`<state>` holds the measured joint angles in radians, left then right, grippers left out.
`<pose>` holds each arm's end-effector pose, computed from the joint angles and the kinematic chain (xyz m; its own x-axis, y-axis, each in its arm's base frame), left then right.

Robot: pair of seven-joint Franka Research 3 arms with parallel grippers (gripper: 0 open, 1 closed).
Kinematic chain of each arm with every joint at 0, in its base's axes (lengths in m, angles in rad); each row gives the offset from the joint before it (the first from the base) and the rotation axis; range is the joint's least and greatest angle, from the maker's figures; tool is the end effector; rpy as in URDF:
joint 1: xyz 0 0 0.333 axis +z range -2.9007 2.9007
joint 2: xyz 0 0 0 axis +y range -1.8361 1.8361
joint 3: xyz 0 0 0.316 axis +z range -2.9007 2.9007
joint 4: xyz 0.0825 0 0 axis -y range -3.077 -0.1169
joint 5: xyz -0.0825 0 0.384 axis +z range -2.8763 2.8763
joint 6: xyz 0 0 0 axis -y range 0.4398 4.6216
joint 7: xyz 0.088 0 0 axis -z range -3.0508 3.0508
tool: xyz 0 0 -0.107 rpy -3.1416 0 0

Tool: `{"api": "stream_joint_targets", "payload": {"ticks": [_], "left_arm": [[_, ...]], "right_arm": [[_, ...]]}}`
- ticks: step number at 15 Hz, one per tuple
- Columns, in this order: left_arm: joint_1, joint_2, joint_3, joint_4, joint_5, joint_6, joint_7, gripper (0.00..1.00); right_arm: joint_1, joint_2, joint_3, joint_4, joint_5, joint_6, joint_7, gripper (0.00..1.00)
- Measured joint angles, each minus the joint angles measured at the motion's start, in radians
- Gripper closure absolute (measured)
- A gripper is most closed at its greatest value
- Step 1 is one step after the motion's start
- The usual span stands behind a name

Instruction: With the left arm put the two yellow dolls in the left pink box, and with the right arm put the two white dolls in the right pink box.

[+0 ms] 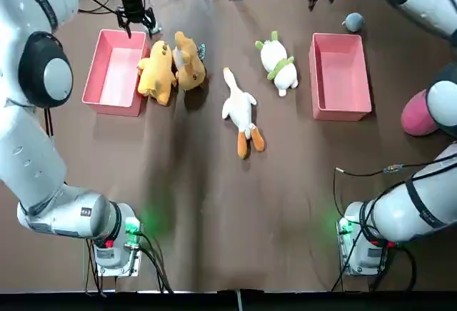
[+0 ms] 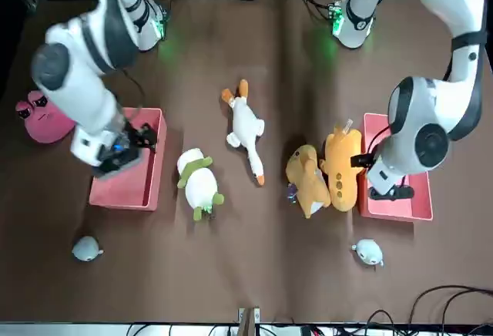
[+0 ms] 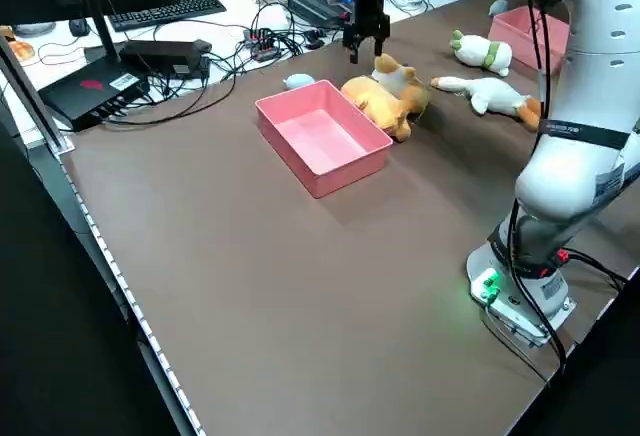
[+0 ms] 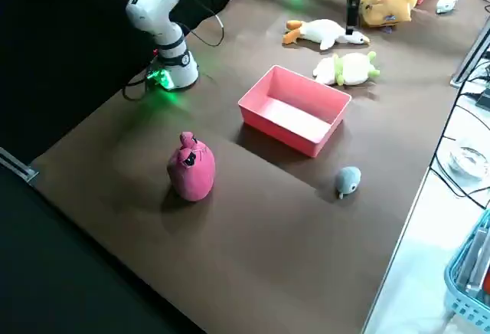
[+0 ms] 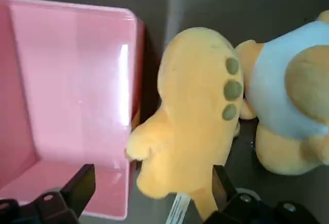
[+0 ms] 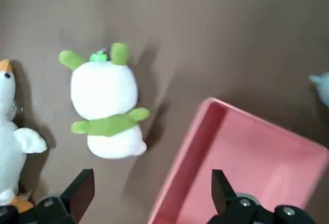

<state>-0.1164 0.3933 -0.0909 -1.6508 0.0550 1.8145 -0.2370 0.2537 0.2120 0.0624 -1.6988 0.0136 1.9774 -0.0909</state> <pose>0.6264 -0.1213 0.3683 0.9761 0.0202 -0.2162 0.0059 -0.9977 -0.0668 0.6008 0.1946 0.4736 0.9191 0.3881 0.0689 0.3902 -0.9205 -0.0198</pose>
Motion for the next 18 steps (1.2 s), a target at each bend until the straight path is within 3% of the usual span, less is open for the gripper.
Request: {"api": "stream_joint_targets", "payload": {"ticks": [5,6,14,18], "left_arm": [[-0.001,0.074,-0.029,0.003,-0.001,0.022,0.009,0.0],[-0.001,0.104,-0.041,0.008,-0.005,0.035,0.014,0.0],[-0.003,0.164,-0.052,0.025,-0.007,0.074,0.059,0.0],[-0.008,0.164,-0.055,0.037,-0.007,0.076,0.061,0.01]], "right_arm": [[0.058,0.093,-0.001,-0.066,0.0,0.165,-0.244,0.0],[0.088,0.148,0.0,-0.069,0.0,0.209,-0.277,0.0],[0.149,0.331,-0.001,-0.073,-0.001,0.386,-0.297,0.0],[0.153,0.37,-0.003,-0.079,-0.001,0.433,-0.298,0.0]]}}
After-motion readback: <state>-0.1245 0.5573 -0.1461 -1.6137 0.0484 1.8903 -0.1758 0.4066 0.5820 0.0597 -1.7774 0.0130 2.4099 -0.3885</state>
